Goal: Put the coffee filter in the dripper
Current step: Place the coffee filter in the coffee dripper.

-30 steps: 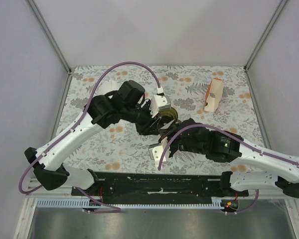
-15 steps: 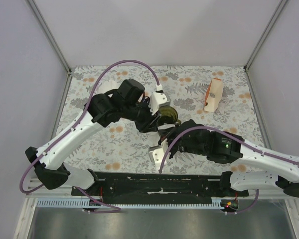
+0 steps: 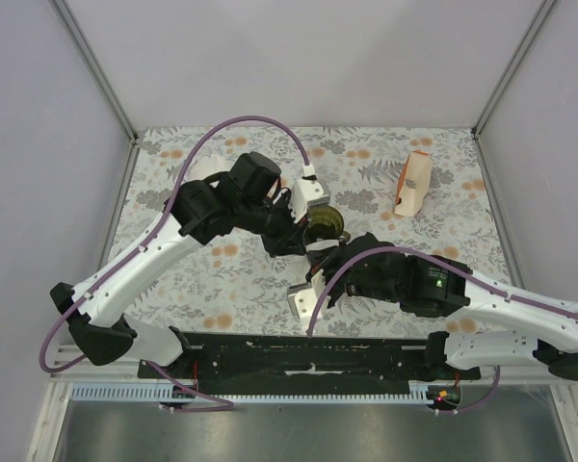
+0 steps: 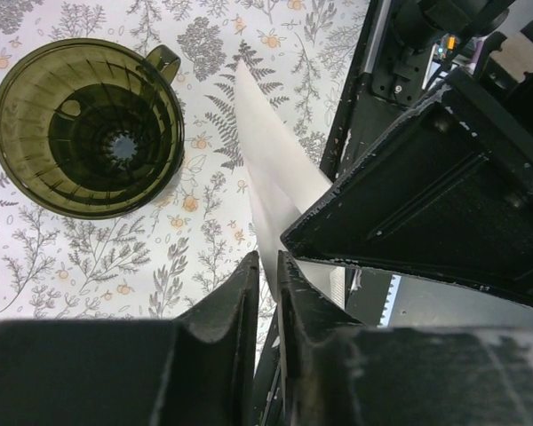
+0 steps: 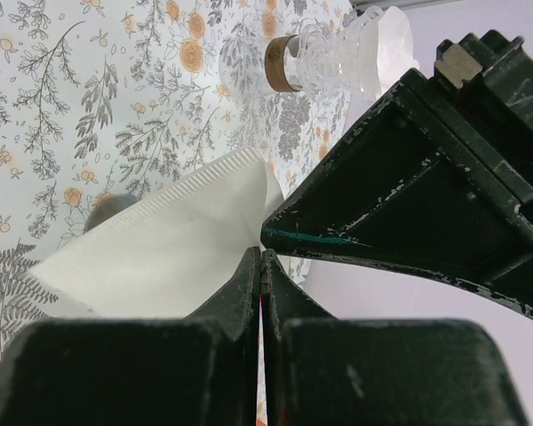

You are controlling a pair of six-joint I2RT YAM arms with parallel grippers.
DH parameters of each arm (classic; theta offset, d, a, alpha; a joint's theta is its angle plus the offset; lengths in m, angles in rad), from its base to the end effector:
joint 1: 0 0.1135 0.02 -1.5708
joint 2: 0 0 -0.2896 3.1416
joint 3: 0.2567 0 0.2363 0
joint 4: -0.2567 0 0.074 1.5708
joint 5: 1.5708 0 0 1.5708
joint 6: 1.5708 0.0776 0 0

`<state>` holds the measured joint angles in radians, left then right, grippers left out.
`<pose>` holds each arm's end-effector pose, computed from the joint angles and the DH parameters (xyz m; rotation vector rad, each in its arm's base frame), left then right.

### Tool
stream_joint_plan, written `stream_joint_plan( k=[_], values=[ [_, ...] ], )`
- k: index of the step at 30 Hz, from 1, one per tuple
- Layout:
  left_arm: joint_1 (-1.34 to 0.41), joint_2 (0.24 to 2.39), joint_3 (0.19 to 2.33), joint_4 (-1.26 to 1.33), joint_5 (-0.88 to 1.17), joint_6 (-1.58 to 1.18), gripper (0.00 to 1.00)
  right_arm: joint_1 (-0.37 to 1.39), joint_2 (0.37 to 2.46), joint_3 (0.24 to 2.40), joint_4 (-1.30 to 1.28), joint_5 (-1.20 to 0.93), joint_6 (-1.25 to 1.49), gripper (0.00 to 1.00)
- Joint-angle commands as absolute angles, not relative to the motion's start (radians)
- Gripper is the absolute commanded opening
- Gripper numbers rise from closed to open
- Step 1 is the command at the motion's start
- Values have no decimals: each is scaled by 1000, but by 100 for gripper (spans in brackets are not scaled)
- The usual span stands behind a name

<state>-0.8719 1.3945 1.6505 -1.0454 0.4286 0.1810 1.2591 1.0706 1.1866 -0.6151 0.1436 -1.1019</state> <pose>0.1535 -0.2328 0.4119 1.4025 1.9818 -0.8325 0.0822 0.2189 0.3815 -1.8742 0.8663 -0.0517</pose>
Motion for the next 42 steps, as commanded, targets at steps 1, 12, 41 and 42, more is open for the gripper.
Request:
stream_joint_plan(
  k=[1,12,41,42],
  values=[
    [-879,1397,1661,-1017,537,129,14,1261,1054,1232,-541,186,-1129,0],
    [-831,1371,1644,-954,433,71,2,1261,1043,1213,-522,209,-1124,0],
    [-834,1328,1700,-884,151,234,2,1243,1020,1158,-353,252,-953,32],
    [-844,1321,1695,-873,121,261,2,1226,1002,1152,-335,226,-906,39]
  ],
)
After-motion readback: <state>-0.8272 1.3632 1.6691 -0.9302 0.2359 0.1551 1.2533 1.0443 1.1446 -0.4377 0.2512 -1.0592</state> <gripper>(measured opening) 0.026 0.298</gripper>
